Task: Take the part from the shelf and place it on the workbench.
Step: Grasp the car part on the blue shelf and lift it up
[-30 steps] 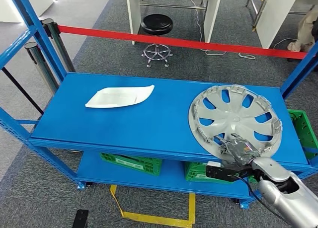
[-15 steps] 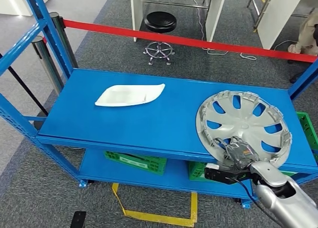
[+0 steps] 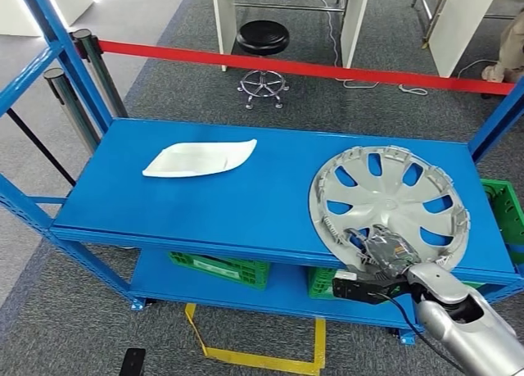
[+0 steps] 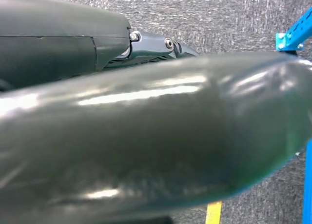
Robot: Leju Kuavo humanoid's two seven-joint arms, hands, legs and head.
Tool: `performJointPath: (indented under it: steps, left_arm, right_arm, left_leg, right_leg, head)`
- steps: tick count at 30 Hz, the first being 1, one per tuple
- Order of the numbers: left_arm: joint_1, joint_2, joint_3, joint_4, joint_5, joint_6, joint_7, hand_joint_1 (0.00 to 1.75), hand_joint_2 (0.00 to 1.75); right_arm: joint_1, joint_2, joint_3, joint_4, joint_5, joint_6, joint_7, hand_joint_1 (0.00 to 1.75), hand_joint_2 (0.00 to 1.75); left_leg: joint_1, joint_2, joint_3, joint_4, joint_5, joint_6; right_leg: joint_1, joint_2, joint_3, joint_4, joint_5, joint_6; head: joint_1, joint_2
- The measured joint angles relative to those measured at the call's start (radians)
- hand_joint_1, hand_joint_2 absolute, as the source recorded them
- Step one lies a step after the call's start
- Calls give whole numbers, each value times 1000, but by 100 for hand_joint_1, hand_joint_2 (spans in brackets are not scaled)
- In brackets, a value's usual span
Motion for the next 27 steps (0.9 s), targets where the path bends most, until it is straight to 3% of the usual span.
performJointPath:
  steps: [1, 2, 3, 6, 8, 11, 13, 15, 16, 17, 18, 19, 21, 23, 27]
  left_arm:
    - [2, 0, 0, 0, 0, 0, 0, 0, 0]
    - [4, 1, 0, 0, 0, 0, 0, 0, 0]
    - [5, 1, 0, 0, 0, 0, 0, 0, 0]
    - [5, 2, 0, 0, 0, 1, 0, 0, 0]
    - [5, 2, 0, 0, 0, 1, 0, 0, 0]
    - [5, 2, 0, 0, 0, 2, 0, 0, 0]
    - [3, 2, 0, 0, 0, 2, 0, 0, 0]
    - [2, 2, 0, 0, 0, 2, 0, 0, 0]
    - [3, 2, 0, 0, 0, 2, 0, 0, 0]
    - [4, 2, 0, 0, 0, 2, 0, 0, 0]
    - [4, 2, 0, 0, 0, 1, 0, 0, 0]
    - [4, 1, 0, 0, 0, 1, 0, 0, 0]
    - [3, 1, 0, 0, 0, 1, 0, 0, 0]
    - [1, 0, 0, 0, 0, 1, 0, 0, 0]
    - [0, 0, 0, 0, 0, 2, 0, 0, 0]
  right_arm:
    - [0, 1, -1, 0, -7, 5, -1, 166, 175]
    - [1, 1, -2, 0, -14, 10, -2, 175, 175]
    - [1, 0, -4, 0, -20, 14, -3, 175, 175]
    - [1, -1, -12, 0, -31, 17, -6, 175, 175]
    - [1, -3, -20, 0, -33, 18, -7, 175, 175]
    - [5, -9, -29, 0, -34, 18, -7, 175, 175]
    - [8, -11, -34, 0, -35, 18, -7, 175, 175]
    - [10, -12, -37, 0, -36, 19, -8, 175, 175]
    - [11, -12, -38, 0, -37, 19, -9, 175, 175]
    - [12, -12, -38, 0, -37, 19, -10, 175, 175]
    - [12, -12, -39, 0, -39, 19, -11, 175, 175]
    - [12, -12, -40, 0, -39, 19, -12, 175, 175]
    - [11, -12, -40, -1, -41, 18, -16, 175, 175]
    - [10, -12, -40, -5, -43, 17, -20, 175, 175]
    - [14, -12, -40, -16, -46, 15, -22, 175, 175]
  left_leg:
    - [0, 0, -21, 49, -16, -1]
    - [1, 0, -28, 66, -13, -2]
    - [2, 0, -16, 45, 9, -3]
    - [4, 0, 74, -141, 94, -1]
    - [3, 0, 99, -196, 102, 7]
    - [2, 2, 98, -201, 107, 25]
    - [5, 4, 96, -205, 112, 37]
    - [3, 7, 91, -205, 114, 42]
    - [3, 8, 89, -205, 115, 43]
    - [2, 8, 88, -205, 115, 43]
    - [2, 8, 89, -205, 115, 43]
    - [3, 8, 90, -204, 114, 42]
    - [2, 7, 93, -204, 112, 37]
    - [-1, 5, 94, -204, 111, 26]
    - [2, 2, 96, -194, 97, 2]
  right_leg:
    - [0, -1, 0, 0, 0, -1]
    - [0, -1, 0, 1, 0, -1]
    - [0, -1, 1, 2, 0, 0]
    - [1, 1, -1, 12, -5, 10]
    - [4, 4, -6, 18, -6, 21]
    - [2, 7, -13, 19, -9, 36]
    - [1, 8, -44, 79, -50, 45]
    - [0, 7, -106, 211, -114, 51]
    - [-1, 7, -135, 271, -134, 52]
    - [-2, 7, -150, 301, -135, 53]
    - [-3, 7, -145, 291, -117, 53]
    - [-4, 7, -121, 243, -84, 52]
    - [-6, 7, -51, 101, -24, 48]
    - [-3, 8, -14, 25, -12, 41]
    - [-2, 6, 2, 8, -12, 16]
  head:
    - [0, 0]
    - [0, 0]
    - [0, 0]
    - [0, 0]
    - [0, 0]
    - [1, 0]
    - [6, 0]
    - [11, 0]
    - [11, 0]
    - [11, 0]
    - [11, 0]
    - [11, 0]
    - [11, 0]
    - [10, 0]
    - [7, 0]
